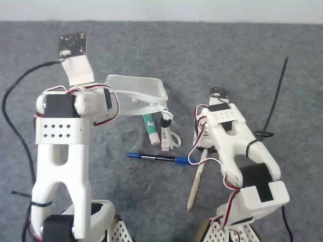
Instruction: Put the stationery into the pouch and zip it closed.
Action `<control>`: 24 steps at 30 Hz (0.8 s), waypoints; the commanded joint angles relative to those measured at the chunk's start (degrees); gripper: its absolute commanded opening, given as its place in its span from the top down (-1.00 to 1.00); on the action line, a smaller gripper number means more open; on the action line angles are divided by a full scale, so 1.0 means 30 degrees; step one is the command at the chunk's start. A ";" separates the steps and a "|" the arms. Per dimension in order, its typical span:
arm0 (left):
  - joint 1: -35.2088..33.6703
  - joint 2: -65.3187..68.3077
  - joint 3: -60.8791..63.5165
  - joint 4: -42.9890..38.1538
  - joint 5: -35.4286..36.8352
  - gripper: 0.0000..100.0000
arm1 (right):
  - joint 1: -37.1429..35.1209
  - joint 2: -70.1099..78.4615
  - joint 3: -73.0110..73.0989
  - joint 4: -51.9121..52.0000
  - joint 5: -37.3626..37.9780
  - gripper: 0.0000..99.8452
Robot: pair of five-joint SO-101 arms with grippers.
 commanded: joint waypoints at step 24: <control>-0.0586 -0.0879 -0.0161 -0.0557 -0.0176 0.98 | -0.0982 -1.0271 -0.2960 0.6462 0.0234 0.99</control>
